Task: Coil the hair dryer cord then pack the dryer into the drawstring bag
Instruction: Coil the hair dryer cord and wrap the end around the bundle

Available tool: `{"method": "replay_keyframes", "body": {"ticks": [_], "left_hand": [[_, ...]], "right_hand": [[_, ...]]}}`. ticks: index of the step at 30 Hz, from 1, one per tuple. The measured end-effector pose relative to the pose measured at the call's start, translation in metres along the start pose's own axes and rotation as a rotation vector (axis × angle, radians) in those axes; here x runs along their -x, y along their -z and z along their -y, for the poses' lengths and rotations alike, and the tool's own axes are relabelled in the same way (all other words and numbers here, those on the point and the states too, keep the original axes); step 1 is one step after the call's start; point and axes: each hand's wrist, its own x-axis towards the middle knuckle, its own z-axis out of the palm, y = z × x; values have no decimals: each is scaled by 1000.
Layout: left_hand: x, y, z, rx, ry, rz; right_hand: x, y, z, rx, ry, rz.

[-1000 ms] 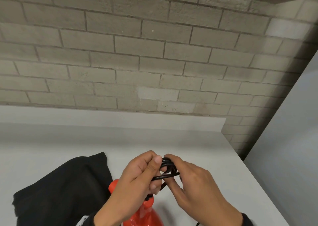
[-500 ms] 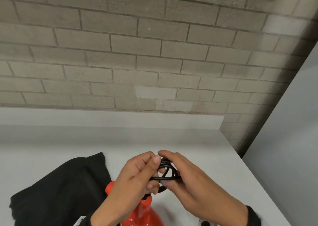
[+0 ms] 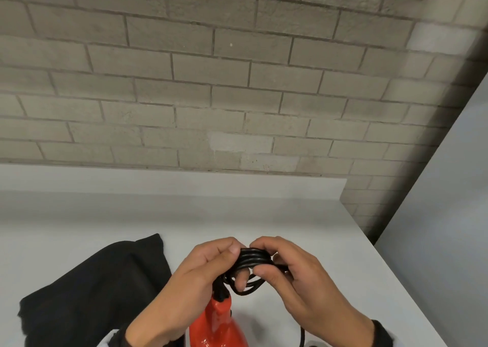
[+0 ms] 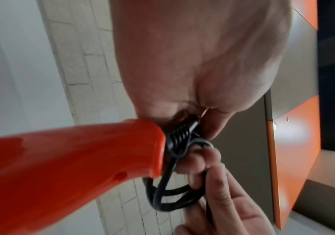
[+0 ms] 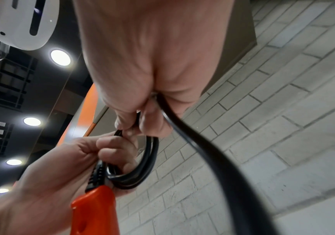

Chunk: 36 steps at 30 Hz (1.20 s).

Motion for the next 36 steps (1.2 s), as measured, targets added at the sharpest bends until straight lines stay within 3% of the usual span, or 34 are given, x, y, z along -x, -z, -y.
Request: {"method": "replay_keyframes", "body": {"ticks": [3,6,10,15,25,29,36], "left_hand": [[4,4,-1,13,27,21],[11,2,5,-31,3,-58],[20,-10,20,-352,-112,-155],[17,-19,28,-554,-254,-224],[13,-28,31,-734,-345,-347],[12,-29,32,-755,-344,-342],[12,-33,32,-710,-328,-260]], "right_hand": [[1,-3,-2,-44,-27,-13],[1,-3,-3,-91,-61,-37],[2,-3,-4,-124,-72,-44],[5,-1,-3,-142,-82,-25],[7,26,3,63,-56,-40],[5,44,8,239,80,-63],[-12,30,9,260,172,-249]]}}
